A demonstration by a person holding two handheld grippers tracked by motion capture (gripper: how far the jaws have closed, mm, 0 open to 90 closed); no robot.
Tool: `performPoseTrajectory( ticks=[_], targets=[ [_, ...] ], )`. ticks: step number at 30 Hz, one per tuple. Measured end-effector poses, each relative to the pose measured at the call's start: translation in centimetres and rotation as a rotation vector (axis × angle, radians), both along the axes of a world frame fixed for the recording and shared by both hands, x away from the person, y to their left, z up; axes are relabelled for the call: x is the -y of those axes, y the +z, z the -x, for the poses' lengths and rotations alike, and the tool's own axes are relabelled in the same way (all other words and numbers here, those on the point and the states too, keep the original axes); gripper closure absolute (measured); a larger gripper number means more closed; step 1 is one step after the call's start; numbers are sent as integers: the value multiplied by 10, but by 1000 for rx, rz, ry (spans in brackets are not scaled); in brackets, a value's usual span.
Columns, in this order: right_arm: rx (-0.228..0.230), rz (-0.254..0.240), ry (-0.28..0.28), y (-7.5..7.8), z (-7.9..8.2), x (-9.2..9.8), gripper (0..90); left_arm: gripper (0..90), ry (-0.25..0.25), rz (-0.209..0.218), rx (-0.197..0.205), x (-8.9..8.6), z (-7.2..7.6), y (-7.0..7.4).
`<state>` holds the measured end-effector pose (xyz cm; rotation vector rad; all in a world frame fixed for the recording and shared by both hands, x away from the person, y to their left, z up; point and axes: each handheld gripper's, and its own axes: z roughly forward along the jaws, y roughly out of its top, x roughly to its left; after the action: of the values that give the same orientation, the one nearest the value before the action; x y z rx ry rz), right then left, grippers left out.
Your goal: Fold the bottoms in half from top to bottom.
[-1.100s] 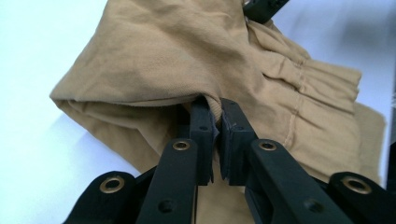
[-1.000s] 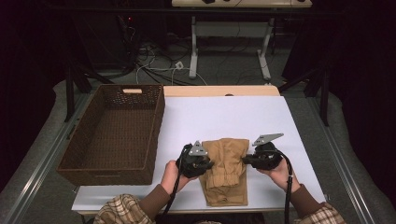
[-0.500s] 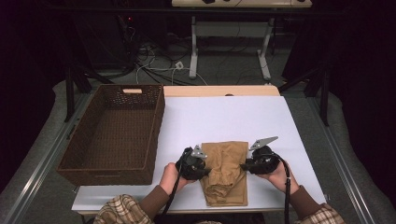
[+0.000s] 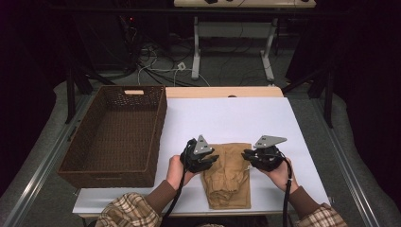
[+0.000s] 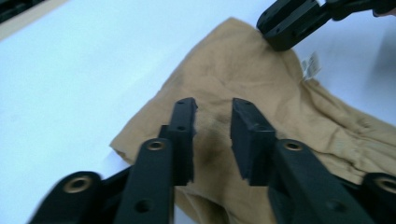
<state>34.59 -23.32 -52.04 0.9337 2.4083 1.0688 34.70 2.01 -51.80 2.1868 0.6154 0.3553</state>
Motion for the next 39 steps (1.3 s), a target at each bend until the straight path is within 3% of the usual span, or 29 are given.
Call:
performPoseTrajectory(
  ticks=[4, 11, 19, 21, 24, 30, 39],
  targets=[
    [-45, 76, 1, -14, -7, -9, 895, 808, 20, -61, -40, 2, -8, -18],
    [-107, 110, -18, -22, -12, -7, 900, 852, 28, -124, -77, 2, -15, -33],
    [-132, 107, -41, -23, -12, -3, 900, 868, 31, -113, -82, 0, -16, -34],
    [-132, 98, -40, -22, -12, -2, 854, 823, 26, -98, -93, -2, -16, -33],
    [-124, 35, -41, -16, -9, 5, 691, 659, 21, -82, -88, -4, -13, -28],
    [-118, 15, -65, -9, -5, 15, 408, 386, 38, -44, -91, -9, -6, -18],
    [-137, 20, -53, -10, -5, 16, 227, 186, 36, -44, -114, -14, 1, -13]
  ],
)
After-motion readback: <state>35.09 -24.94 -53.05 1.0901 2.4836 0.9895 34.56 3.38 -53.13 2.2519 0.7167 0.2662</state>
